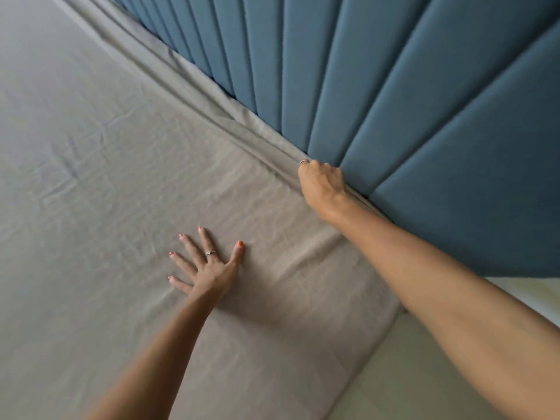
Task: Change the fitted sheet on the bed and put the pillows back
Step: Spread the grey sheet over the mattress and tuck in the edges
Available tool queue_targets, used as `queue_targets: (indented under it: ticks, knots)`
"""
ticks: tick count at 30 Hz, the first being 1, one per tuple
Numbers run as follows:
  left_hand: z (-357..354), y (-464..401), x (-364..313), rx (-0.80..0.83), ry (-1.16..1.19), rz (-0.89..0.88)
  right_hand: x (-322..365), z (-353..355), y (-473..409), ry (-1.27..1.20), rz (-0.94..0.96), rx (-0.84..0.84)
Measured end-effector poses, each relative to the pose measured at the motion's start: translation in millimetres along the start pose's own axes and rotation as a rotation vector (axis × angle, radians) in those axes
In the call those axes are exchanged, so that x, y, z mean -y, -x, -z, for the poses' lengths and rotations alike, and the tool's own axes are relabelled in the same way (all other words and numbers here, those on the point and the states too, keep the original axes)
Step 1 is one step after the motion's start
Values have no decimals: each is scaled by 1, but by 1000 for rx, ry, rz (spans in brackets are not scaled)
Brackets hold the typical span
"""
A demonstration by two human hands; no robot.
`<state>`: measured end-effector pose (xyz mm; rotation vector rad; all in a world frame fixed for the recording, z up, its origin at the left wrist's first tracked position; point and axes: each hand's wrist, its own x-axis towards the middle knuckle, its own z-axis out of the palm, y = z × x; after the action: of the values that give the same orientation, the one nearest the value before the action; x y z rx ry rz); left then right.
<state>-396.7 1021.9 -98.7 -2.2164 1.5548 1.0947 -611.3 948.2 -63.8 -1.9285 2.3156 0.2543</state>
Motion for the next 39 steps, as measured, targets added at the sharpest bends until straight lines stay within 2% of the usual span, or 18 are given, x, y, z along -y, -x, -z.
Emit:
queue_targets:
  ticks: [4, 7, 9, 12, 14, 16, 19, 24, 27, 31, 35, 39]
  knots:
    - [-1, -1, 2, 20, -1, -4, 3, -4, -16, -65, -84, 32]
    - [-1, -5, 3, 58, 11, -4, 11, 0, -20, -65, -71, 56]
    - [0, -6, 3, 79, 13, -4, 18, 5, -11, -15, -2, 13]
    - [1, -8, 3, 99, 16, -7, 24, 5, 9, 23, 183, -145]
    - [1, -8, 3, 111, 19, -12, 20, -7, 15, -22, 276, -25]
    - [1, -9, 4, 117, 22, -18, 14, -9, 14, -179, 194, 111]
    - [3, -9, 3, 120, 26, -17, 6, -1, 2, -366, -27, 88]
    - [3, -9, 3, 138, 36, -15, 11, 6, -22, -332, -260, 194]
    - [2, -10, 4, 142, 43, -20, 15, -4, -29, -165, -231, 229]
    - [1, -11, 4, 147, 59, -24, 17, -8, -30, -109, -167, 244]
    - [0, -11, 6, 155, 67, -36, 17, 1, -19, -179, -204, 89]
    - [1, -11, 7, 168, 78, -43, 9, 7, 2, -360, -287, -289]
